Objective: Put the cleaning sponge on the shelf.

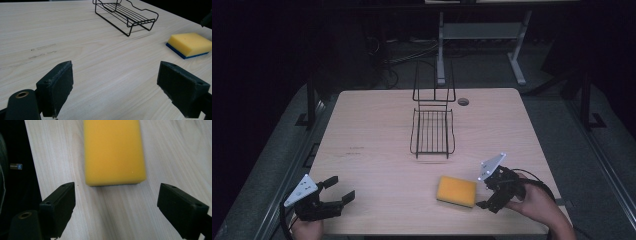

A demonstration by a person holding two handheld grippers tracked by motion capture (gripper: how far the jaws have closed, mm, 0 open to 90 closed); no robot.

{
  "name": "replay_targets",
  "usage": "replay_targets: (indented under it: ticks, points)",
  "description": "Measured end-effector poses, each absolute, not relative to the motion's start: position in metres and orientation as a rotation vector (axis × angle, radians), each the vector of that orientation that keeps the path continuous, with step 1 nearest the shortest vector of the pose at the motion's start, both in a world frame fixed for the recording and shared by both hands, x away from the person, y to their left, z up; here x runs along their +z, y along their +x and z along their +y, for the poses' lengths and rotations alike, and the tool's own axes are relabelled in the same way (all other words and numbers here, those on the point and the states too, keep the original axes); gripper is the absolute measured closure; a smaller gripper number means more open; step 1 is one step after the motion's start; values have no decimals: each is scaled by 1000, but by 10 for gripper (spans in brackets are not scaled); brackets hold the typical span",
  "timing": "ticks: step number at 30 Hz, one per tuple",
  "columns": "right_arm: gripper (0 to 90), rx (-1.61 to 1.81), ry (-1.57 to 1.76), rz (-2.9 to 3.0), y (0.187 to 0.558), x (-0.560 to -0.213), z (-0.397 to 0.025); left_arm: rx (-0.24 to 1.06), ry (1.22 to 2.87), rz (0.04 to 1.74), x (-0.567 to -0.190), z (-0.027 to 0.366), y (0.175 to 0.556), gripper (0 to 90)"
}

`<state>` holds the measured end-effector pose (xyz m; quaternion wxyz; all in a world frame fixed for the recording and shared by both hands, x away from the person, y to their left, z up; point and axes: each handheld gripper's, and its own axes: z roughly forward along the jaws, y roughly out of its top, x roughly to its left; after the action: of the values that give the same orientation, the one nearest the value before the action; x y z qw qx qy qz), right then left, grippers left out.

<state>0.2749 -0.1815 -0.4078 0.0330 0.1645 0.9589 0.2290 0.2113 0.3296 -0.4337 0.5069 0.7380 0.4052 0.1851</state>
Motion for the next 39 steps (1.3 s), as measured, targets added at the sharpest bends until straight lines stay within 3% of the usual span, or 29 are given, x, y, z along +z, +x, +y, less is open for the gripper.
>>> replay_targets:
  ticks: [39]
  points:
    - [146, 704, 342, 3023, 292, -407, -120, 448, 1768, 978, -432, 333, 210, 128]
